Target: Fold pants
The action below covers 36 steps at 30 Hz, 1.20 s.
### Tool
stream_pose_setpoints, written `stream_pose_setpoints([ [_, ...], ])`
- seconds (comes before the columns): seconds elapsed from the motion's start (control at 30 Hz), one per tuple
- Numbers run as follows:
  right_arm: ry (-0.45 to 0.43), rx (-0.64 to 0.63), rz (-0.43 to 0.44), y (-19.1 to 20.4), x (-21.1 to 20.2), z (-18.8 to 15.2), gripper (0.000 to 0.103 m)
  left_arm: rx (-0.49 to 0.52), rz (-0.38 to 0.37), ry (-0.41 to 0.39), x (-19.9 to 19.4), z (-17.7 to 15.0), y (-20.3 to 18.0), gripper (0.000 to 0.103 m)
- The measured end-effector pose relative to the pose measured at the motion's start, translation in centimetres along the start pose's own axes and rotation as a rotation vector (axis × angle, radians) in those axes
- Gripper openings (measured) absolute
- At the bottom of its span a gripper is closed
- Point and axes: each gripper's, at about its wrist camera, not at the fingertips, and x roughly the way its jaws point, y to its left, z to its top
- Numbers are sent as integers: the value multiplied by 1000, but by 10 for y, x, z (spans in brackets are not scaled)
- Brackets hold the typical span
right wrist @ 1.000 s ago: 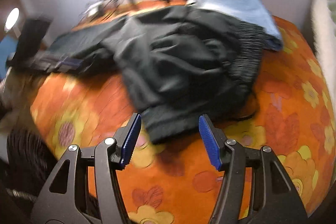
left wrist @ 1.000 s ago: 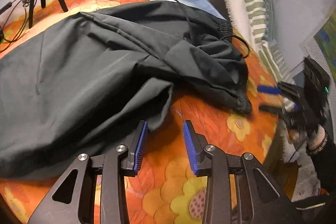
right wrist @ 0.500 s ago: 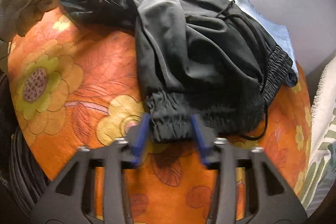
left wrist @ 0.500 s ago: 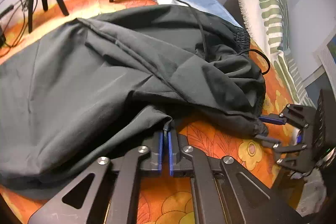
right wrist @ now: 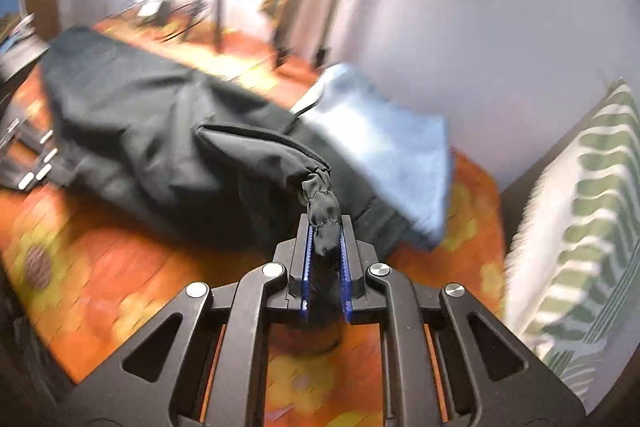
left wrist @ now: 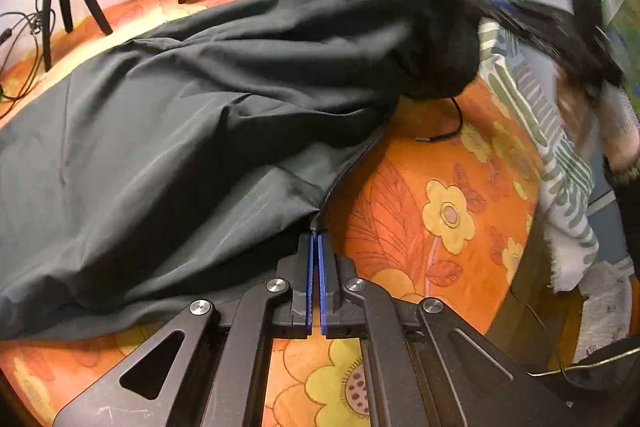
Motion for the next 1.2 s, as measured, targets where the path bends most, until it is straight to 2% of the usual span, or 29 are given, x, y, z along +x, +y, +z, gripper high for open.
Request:
stream_pose_setpoints([
  [0.07,19,27,-38,-17,21,15,12,9,-16,3,-1,-1,-1,1],
  [0.17,79,77,-41,-37,63,26,12,37,-35,22,0,-5,-9,1],
  [0.23,136,98,-36,-47,94,31,15,44,-49,45,2,-7,-12,1],
  [0.27,162,122,-30,-53,108,31,22,54,-46,50,2,-8,-13,1],
  [0.3,168,173,-19,-64,116,30,37,69,-40,54,2,-11,-16,1],
  [0.37,126,332,24,-91,112,21,55,75,-39,54,0,-12,-16,1],
  [0.43,61,508,120,-118,96,3,57,65,-49,55,-1,-14,-15,1],
  [0.47,48,558,149,-124,89,-5,60,65,-47,54,-2,-14,-15,1],
  [0.53,27,638,208,-130,74,-30,72,72,-44,52,-2,-15,-16,1],
  [0.6,-1,685,269,-127,62,-56,89,73,-41,51,-2,-16,-16,1],
  [0.67,9,700,311,-120,64,-75,90,69,-39,52,-3,-16,-15,1],
  [0.77,59,683,339,-105,81,-85,90,58,-29,47,-5,-15,-12,1],
  [0.87,84,668,359,-92,103,-83,90,40,-13,41,-10,-18,-7,1],
  [1.0,103,666,385,-81,129,-79,90,80,52,22,-23,-22,-10,2],
  [1.03,112,672,413,-78,136,-78,90,96,71,17,-25,-21,-12,9],
  [1.13,101,671,406,-74,138,-77,90,180,117,-5,-24,-18,-25,38],
  [1.2,106,683,408,-76,139,-79,81,271,152,-4,-15,-12,-40,44],
])
